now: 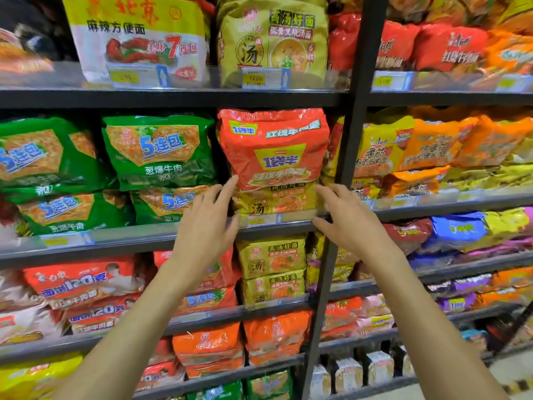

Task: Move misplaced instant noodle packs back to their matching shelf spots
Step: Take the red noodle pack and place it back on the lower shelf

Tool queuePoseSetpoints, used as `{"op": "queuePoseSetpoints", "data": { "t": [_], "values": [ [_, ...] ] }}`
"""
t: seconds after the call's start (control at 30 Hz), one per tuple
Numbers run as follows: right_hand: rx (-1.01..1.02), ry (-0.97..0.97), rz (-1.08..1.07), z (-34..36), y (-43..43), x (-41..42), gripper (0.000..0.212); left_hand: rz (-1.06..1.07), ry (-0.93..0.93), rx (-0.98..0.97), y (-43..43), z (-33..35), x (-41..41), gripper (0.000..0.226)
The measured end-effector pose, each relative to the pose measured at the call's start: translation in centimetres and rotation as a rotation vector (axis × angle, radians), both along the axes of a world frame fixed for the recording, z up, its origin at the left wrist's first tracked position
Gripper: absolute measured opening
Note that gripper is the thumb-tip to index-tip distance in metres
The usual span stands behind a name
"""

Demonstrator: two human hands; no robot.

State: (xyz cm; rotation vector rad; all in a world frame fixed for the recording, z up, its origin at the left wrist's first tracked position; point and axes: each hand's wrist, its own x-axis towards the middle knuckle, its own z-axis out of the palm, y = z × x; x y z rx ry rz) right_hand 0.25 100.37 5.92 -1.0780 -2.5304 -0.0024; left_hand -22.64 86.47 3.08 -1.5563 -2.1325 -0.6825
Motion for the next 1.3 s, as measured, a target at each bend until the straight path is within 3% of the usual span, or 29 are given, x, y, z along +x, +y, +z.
{"op": "queuePoseSetpoints", "data": {
  "t": [0.13,0.37,0.63,0.83,1.3],
  "values": [
    [-0.014,0.208,0.064,-0.5,3.4,-1.6,0.087,-0.069,-0.076,0.186,2.8,0.0,-1.2,0.078],
    [0.027,0.511,0.196,-1.2,8.1,-4.6,0.1,-0.213,-0.187,0.323,7.4,-1.1,-3.1,0.091],
    [0.105,0.646,0.288,-2.2,12.1,-6.6,0.095,-0.287,-0.234,0.442,10.8,-1.3,-4.1,0.103],
    [0.016,0.659,0.382,-2.8,13.4,-8.1,0.11,-0.282,-0.247,0.488,12.4,-1.6,-4.4,0.109],
    [-0.131,0.918,0.482,-3.1,13.4,-8.4,0.108,-0.279,-0.34,0.573,13.0,-1.1,-1.3,0.115]
  ]
}}
